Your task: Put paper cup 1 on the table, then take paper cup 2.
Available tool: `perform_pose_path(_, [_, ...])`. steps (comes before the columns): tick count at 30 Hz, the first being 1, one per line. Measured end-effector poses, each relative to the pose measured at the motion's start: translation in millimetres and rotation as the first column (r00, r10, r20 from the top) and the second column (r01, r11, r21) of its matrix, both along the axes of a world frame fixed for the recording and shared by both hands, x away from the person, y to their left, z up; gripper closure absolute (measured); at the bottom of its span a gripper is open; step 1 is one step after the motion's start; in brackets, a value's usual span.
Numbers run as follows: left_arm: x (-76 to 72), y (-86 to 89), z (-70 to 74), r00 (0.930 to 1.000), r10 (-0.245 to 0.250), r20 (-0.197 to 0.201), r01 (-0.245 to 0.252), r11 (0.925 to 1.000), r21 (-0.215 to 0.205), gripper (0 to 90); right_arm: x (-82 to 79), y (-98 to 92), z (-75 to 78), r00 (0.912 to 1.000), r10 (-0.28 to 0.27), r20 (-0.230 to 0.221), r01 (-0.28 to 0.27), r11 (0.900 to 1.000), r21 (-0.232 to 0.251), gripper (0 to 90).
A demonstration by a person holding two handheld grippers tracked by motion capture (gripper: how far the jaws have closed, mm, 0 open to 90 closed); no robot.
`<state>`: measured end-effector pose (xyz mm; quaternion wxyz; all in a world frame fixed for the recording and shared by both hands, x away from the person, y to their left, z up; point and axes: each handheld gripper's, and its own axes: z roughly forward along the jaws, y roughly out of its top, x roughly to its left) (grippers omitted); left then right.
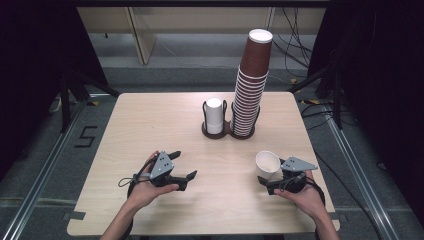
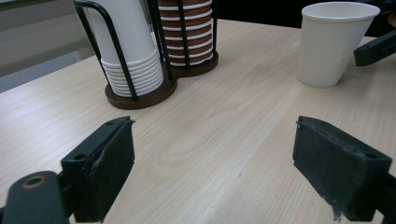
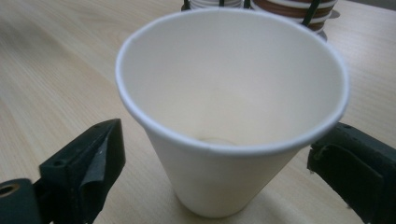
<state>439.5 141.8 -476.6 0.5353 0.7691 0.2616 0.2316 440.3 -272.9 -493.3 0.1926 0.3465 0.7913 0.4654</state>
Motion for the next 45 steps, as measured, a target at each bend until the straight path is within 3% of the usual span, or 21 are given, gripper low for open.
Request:
perform_pose_path(1, [-0.2, 0.3, 0.3, 1.0000, 0.001, 0.002, -0.001, 1.0000, 0.000, 12.1, -1.9, -0.2, 2.6, 0.9998, -0.021, 0.000, 0.021, 1.000, -0.002, 2.4])
perform_pose_path(2, [-0.2, 0.5, 0.4, 1.0000, 0.000, 0.004, 0.000, 1.0000, -0.009, 11.5, -1.0, -2.1, 7.5, 0.9995, -0.011, 0.028, 0.011, 1.000, -0.015, 0.5])
perform_pose_path(4, [0.0, 0.5, 0.2, 1.0000, 0.001, 0.005, -0.001, 0.9999, -0.013, 11.2, -2.7, -0.8, 9.4, 0.9996, -0.023, 0.015, 0.022, 1.000, 0.009, 0.5])
perform_pose_path(7, [1.7, -0.3, -1.1, 1.0000, 0.003, 0.005, -0.003, 0.9997, -0.026, 10.7, -1.4, -2.5, 17.8, 0.9976, -0.014, 0.067, 0.014, 1.000, 0.004, 0.5])
perform_pose_path(8, [1.8, -0.1, -0.7, 1.0000, 0.005, 0.004, -0.005, 0.9998, -0.018, 10.6, -3.8, -1.7, 19.7, 0.9988, -0.029, 0.040, 0.028, 0.999, 0.015, 0.5])
perform_pose_path(9, [2.1, -0.4, -0.7, 1.0000, 0.005, 0.005, -0.005, 0.9998, -0.017, 10.5, -1.6, -2.7, 20.2, 0.9977, -0.018, 0.065, 0.018, 1.000, 0.001, 0.5])
perform_pose_path(12, [2.1, -0.7, -0.5, 1.0000, 0.004, 0.004, -0.004, 0.9999, -0.016, 10.4, -1.9, -3.3, 21.4, 0.9977, -0.015, 0.066, 0.016, 1.000, -0.009, 0.5])
perform_pose_path(13, [2.1, -0.8, -0.4, 1.0000, 0.003, 0.004, -0.003, 0.9999, -0.016, 10.4, -3.1, -2.5, 22.0, 0.9985, -0.015, 0.053, 0.014, 1.000, 0.008, 0.5])
perform_pose_path(15, [2.3, -0.8, 0.5, 1.0000, 0.006, 0.005, -0.006, 0.9998, -0.018, 10.4, -3.6, -3.3, 24.2, 0.9971, -0.015, 0.075, 0.015, 1.000, 0.003, 0.5])
perform_pose_path(16, [3.3, -1.3, 0.3, 0.9999, 0.000, 0.013, 0.000, 0.9996, -0.028, 10.5, -4.6, -3.1, 25.7, 0.9980, -0.012, 0.061, 0.012, 1.000, 0.007, 0.5])
perform_pose_path(23, [2.4, -0.8, 2.4, 0.9998, 0.007, 0.016, -0.006, 0.9997, -0.022, 10.5, -6.1, -3.4, 32.3, 0.9970, -0.024, 0.074, 0.022, 0.999, 0.025, 0.5])
perform_pose_path(24, [2.4, -0.1, 2.2, 0.9998, 0.010, 0.016, -0.009, 0.9996, -0.026, 10.5, -3.3, -4.6, 33.3, 0.9955, -0.016, 0.094, 0.015, 1.000, 0.015, 0.5])
perform_pose_path(29, [4.2, 1.5, 2.5, 0.9996, 0.015, 0.022, -0.014, 0.9993, -0.035, 10.5, -1.8, -2.5, 35.2, 0.9946, -0.040, 0.096, 0.037, 0.999, 0.032, 0.4])
perform_pose_path(31, [3.7, 1.9, 3.8, 0.9996, 0.020, 0.018, -0.020, 0.9995, -0.026, 10.5, -3.4, -0.7, 35.7, 0.9956, -0.055, 0.076, 0.051, 0.997, 0.049, 0.4])
perform_pose_path(33, [4.3, 1.7, 5.4, 0.9995, 0.016, 0.027, -0.016, 0.9994, -0.032, 10.5, -2.3, -0.7, 38.3, 0.9953, -0.051, 0.082, 0.048, 0.998, 0.039, 0.4])
perform_pose_path(34, [4.8, 1.9, 7.6, 0.9994, 0.013, 0.033, -0.013, 0.9997, -0.021, 10.5, -0.3, -1.4, 41.1, 0.9929, -0.045, 0.110, 0.042, 0.999, 0.030, 0.4])
perform_pose_path(38, [6.8, 0.8, 10.4, 0.9991, 0.014, 0.039, -0.013, 0.9995, -0.029, 10.6, 2.0, -0.1, 49.1, 0.9928, -0.051, 0.109, 0.045, 0.998, 0.050, 0.4])
perform_pose_path(39, [8.5, -0.3, 12.7, 0.9991, 0.009, 0.041, -0.007, 0.9989, -0.046, 10.4, 1.6, 0.5, 51.8, 0.9940, -0.061, 0.091, 0.056, 0.997, 0.058, 0.4])
perform_pose_path(40, [9.4, -0.8, 15.2, 0.9991, 0.008, 0.041, -0.006, 0.9989, -0.047, 10.3, 3.9, 0.1, 53.3, 0.9910, -0.065, 0.117, 0.058, 0.997, 0.054, 0.4])
perform_pose_path(43, [13.4, -3.6, 20.5, 0.9986, 0.012, 0.051, -0.009, 0.9983, -0.058, 9.9, 7.3, 0.2, 61.9, 0.9911, -0.068, 0.114, 0.062, 0.997, 0.053, 0.5])
perform_pose_path(45, [17.0, -5.9, 24.2, 0.9979, 0.011, 0.064, -0.006, 0.9975, -0.070, 9.8, 11.6, 0.2, 65.8, 0.9868, -0.061, 0.150, 0.054, 0.997, 0.049, 0.4])
